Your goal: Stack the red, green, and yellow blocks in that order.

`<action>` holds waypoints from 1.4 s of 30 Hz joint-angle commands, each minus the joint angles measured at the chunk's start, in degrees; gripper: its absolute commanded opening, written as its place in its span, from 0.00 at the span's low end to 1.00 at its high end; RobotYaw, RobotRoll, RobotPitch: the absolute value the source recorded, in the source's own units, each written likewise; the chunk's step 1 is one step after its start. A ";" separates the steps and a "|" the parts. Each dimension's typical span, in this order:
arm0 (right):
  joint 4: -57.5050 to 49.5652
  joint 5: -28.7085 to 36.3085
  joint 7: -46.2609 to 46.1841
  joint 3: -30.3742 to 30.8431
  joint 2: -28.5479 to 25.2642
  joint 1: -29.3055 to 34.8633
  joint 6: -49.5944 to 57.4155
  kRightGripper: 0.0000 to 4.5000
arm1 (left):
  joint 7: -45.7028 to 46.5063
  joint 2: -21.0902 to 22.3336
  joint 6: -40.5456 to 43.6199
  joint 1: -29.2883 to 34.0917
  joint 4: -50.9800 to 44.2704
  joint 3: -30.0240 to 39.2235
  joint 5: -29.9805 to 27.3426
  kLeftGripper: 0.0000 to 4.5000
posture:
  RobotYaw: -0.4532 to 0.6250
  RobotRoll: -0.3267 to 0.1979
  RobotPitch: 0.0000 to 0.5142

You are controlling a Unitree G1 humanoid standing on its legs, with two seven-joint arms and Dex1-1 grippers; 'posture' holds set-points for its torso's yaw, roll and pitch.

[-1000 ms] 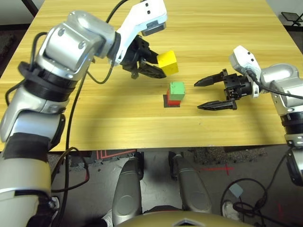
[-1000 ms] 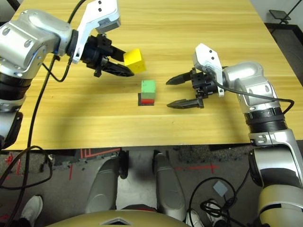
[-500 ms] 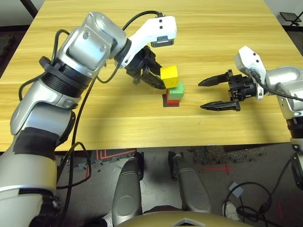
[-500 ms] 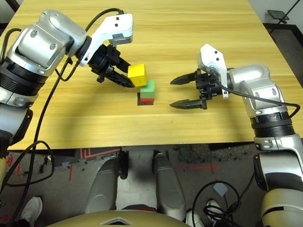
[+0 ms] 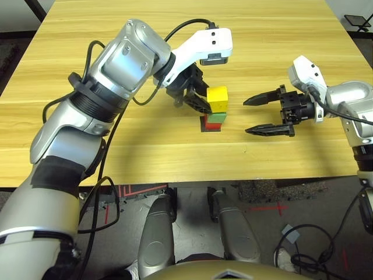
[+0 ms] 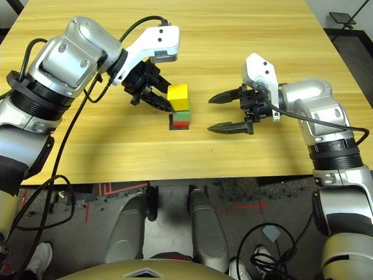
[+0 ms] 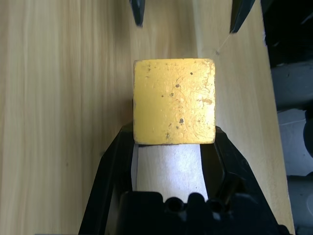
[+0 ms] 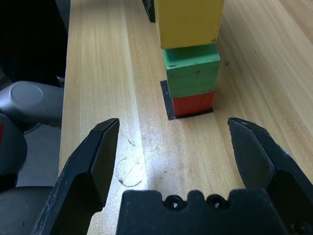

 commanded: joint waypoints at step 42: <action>0.52 0.34 -1.45 0.37 0.91 0.13 -1.26 1.00 | -3.90 -1.03 -5.87 -0.92 -0.57 1.35 2.91 0.91 | 0.33 0.58 0.51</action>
